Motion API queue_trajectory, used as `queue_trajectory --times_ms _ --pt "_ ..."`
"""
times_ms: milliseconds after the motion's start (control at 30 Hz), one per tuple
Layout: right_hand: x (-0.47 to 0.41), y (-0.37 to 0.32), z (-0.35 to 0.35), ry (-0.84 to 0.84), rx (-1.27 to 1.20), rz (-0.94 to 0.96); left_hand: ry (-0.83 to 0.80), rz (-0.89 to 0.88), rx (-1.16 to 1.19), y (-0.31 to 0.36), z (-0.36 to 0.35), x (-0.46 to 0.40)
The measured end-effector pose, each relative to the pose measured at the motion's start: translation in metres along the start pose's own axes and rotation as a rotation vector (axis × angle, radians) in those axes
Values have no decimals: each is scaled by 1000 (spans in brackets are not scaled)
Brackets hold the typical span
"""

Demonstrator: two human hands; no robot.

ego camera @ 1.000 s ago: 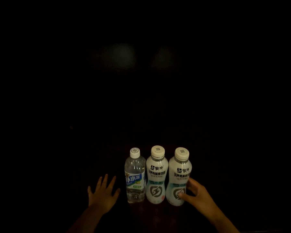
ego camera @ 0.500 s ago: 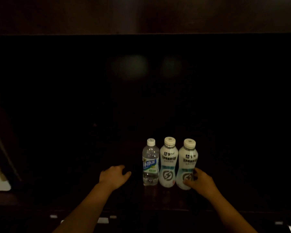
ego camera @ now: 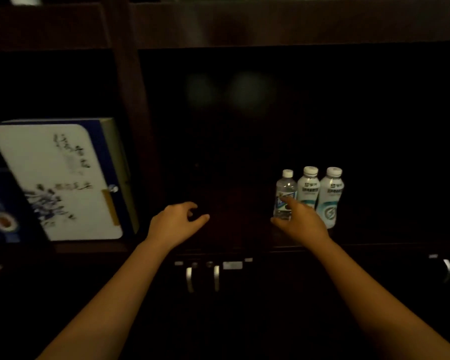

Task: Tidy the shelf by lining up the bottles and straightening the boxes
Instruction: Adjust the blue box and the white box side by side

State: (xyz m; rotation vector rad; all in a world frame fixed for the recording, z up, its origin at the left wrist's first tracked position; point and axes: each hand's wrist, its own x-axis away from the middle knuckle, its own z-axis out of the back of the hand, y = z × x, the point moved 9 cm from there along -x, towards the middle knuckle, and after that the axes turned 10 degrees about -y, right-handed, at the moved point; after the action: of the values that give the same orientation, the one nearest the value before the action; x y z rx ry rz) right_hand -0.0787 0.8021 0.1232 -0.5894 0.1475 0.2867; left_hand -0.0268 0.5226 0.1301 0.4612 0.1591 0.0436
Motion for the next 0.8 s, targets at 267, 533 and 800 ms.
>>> queue_trajectory --times_ms 267,533,800 --pt "25 -111 -30 -93 23 126 47 -1 14 -45 68 59" --pt "13 -198 -78 -133 9 255 115 42 39 -107 100 79" --pt "-31 -266 -155 -176 -60 348 112 145 62 -206 129 60"
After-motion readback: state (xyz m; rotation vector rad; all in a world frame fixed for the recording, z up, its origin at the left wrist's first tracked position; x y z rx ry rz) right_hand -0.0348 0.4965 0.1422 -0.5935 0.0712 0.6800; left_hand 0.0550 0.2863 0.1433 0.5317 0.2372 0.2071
